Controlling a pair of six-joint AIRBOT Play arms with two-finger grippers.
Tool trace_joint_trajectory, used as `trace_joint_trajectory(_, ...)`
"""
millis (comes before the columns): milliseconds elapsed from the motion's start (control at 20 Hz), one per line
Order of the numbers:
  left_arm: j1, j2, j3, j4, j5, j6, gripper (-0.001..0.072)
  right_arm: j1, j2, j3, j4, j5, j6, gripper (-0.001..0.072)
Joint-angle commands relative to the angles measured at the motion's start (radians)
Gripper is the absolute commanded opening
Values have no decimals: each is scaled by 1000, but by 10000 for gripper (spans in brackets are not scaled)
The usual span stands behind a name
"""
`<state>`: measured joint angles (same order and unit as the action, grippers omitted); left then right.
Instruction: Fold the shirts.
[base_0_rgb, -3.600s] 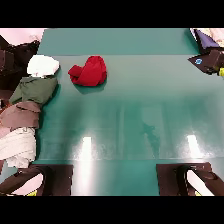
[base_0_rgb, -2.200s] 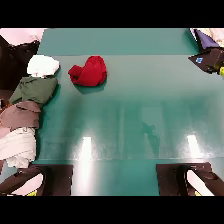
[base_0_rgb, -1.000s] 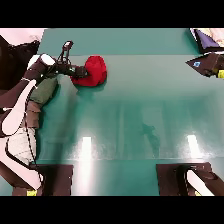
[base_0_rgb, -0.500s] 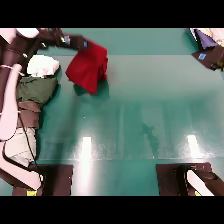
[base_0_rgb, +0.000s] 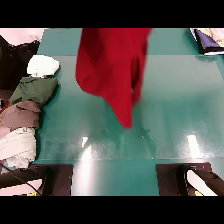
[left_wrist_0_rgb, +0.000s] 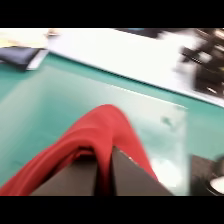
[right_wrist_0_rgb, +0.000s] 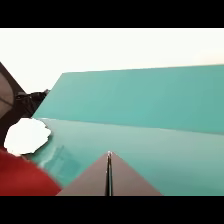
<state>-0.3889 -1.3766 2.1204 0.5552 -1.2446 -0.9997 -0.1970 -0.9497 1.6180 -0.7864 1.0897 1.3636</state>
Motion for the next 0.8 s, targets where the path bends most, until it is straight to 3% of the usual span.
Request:
trace_joint_trajectory(0,-62,29,-87,98,-76,5,30,0,-39,99,0,90,0,18)
trace_joint_trajectory(200,-45,23,-334,486,-79,-140,31,0,-43,109,-2,127,0,17)
trace_joint_trajectory(300,-12,17,-455,514,-61,-181,57,0,-43,109,-2,127,0,18)
trace_joint_trajectory(350,13,10,-509,515,-60,-191,349,0,-43,108,-2,127,0,17)
trace_joint_trajectory(400,46,7,-551,516,-66,-231,527,0,-43,108,-2,127,0,17)
trace_joint_trajectory(750,386,12,-735,514,-188,-287,526,0,-43,106,-3,173,0,18)
